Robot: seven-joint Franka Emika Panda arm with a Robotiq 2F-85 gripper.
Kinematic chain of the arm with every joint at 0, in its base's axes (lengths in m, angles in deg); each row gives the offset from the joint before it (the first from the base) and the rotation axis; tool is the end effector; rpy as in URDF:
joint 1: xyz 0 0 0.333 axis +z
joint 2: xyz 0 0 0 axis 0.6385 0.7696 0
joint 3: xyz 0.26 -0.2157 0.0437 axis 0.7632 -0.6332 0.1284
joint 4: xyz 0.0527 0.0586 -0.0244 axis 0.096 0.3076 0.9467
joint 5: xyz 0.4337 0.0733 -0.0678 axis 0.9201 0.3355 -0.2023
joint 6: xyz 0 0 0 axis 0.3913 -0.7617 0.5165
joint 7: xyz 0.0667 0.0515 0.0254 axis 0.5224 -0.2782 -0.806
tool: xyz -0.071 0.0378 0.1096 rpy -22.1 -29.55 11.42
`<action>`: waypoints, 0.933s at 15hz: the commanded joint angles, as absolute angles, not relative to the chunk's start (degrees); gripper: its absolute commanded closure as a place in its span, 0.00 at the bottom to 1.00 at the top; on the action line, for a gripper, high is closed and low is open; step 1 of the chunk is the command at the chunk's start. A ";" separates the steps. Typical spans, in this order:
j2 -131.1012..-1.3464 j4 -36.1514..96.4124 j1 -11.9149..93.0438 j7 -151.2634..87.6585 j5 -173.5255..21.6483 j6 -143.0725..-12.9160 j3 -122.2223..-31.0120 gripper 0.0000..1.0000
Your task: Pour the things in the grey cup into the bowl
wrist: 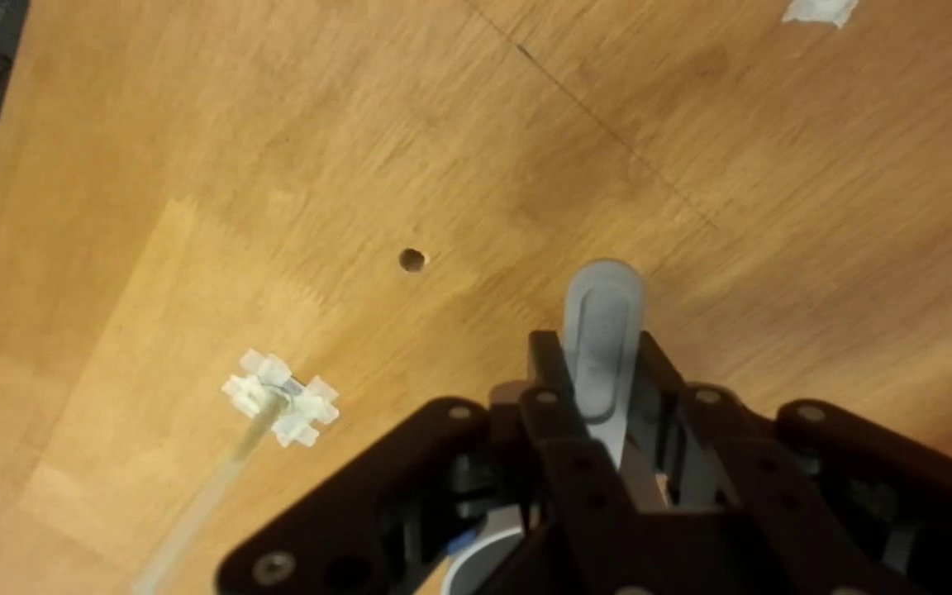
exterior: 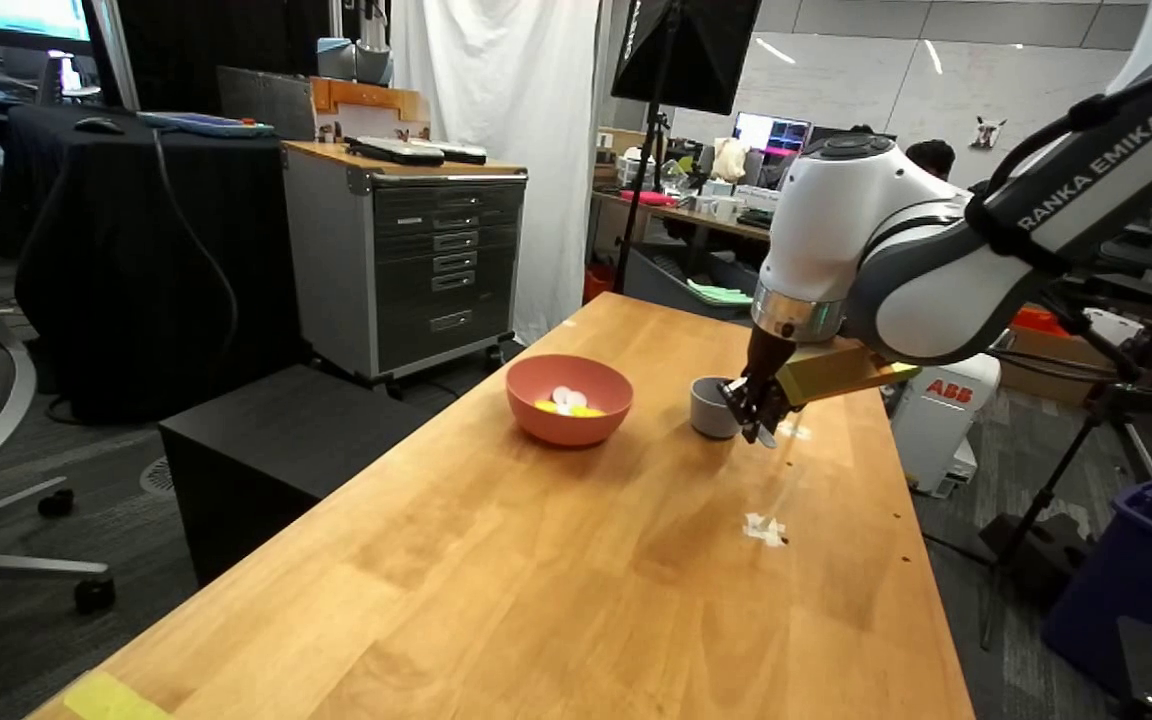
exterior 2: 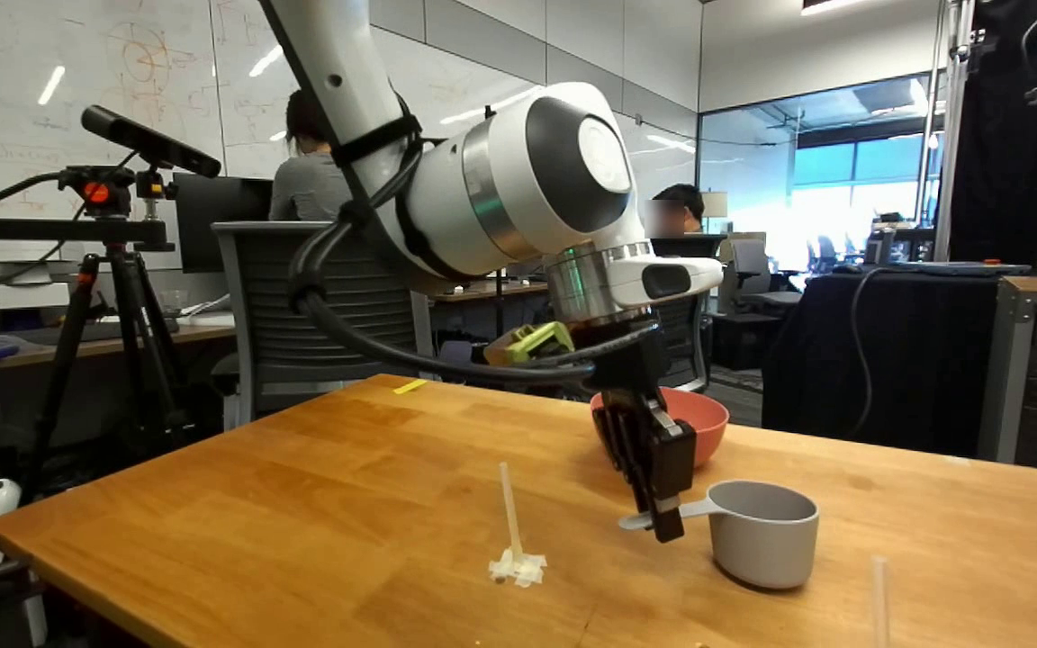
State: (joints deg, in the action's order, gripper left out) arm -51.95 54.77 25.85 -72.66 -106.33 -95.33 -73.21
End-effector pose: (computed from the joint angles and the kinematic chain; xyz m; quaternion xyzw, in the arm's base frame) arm 0.6249 -0.1526 0.1272 0.9534 -0.2617 0.0719 0.1318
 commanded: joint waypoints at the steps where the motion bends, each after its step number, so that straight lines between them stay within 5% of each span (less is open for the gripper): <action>1: -55.47 59.66 33.66 -69.86 -101.98 -98.82 -80.29 0.46; 7: -58.54 62.49 40.32 -68.18 -98.81 -99.56 -85.33 0.01; 14: -66.64 64.58 43.79 -68.24 -101.56 -100.96 -88.64 0.00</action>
